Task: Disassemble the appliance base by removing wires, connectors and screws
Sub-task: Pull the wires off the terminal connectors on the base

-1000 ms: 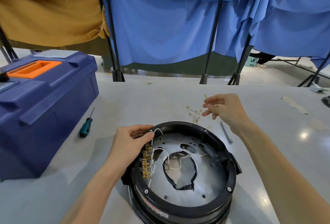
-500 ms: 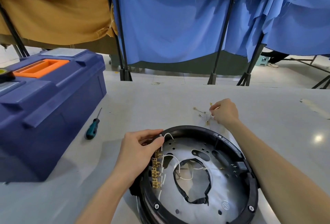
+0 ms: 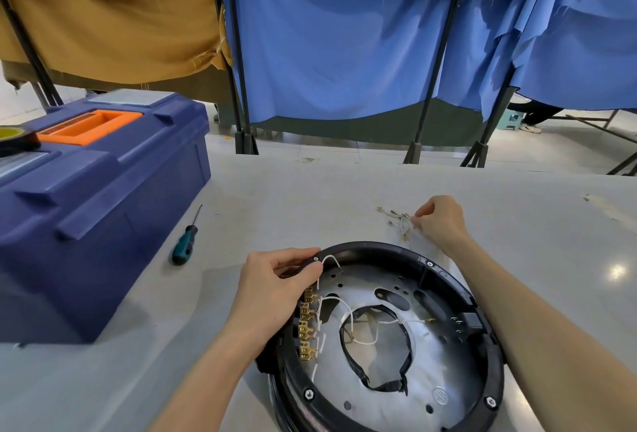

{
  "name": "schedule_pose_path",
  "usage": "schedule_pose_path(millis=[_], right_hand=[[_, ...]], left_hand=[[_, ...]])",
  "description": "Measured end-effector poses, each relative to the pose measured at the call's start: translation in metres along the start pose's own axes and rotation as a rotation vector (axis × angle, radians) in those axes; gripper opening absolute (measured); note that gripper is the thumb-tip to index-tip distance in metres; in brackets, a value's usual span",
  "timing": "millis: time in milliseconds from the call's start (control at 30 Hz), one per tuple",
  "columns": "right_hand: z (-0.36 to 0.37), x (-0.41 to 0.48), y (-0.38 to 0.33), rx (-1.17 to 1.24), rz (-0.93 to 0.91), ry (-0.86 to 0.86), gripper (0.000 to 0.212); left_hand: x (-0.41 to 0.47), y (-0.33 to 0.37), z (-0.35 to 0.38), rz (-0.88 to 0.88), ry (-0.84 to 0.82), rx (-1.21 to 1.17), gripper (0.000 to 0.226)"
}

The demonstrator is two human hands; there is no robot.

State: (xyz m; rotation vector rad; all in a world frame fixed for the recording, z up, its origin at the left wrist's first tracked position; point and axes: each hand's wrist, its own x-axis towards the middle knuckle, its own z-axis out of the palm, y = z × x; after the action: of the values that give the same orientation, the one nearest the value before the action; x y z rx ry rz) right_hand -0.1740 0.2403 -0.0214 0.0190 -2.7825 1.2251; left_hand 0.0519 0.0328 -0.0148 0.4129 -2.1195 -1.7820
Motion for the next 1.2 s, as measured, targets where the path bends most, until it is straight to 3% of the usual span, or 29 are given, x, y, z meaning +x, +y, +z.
schedule_pose_path(millis=[133,300,433,667,833,1067,1200], right_hand=[[-0.007,-0.001,-0.002,0.094,-0.005,0.093,0.007],[-0.021,-0.026,-0.023,0.202,-0.092,0.204,0.007],[-0.029,-0.080,-0.050,0.228,-0.295,0.063,0.001],[-0.025,-0.160,-0.078,0.021,-0.596,-0.494,0.005],[-0.006,-0.172,-0.085,-0.174,-0.685,-0.525,0.018],[0.003,-0.171,-0.095,-0.288,-0.709,-0.567,0.011],[0.007,-0.172,-0.094,-0.299,-0.667,-0.566,0.018]], left_hand=[[0.000,0.000,0.000,0.004,-0.004,-0.008,0.018],[0.000,0.001,0.000,0.005,-0.019,-0.015,0.018],[0.000,0.001,-0.003,-0.028,-0.047,-0.035,0.018],[-0.006,-0.003,-0.011,-0.089,-0.157,-0.122,0.022],[-0.015,-0.008,-0.012,0.014,-0.038,-0.109,0.020],[-0.022,-0.009,-0.015,0.042,-0.075,-0.164,0.022],[-0.022,-0.010,-0.014,0.072,-0.071,-0.149,0.025]])
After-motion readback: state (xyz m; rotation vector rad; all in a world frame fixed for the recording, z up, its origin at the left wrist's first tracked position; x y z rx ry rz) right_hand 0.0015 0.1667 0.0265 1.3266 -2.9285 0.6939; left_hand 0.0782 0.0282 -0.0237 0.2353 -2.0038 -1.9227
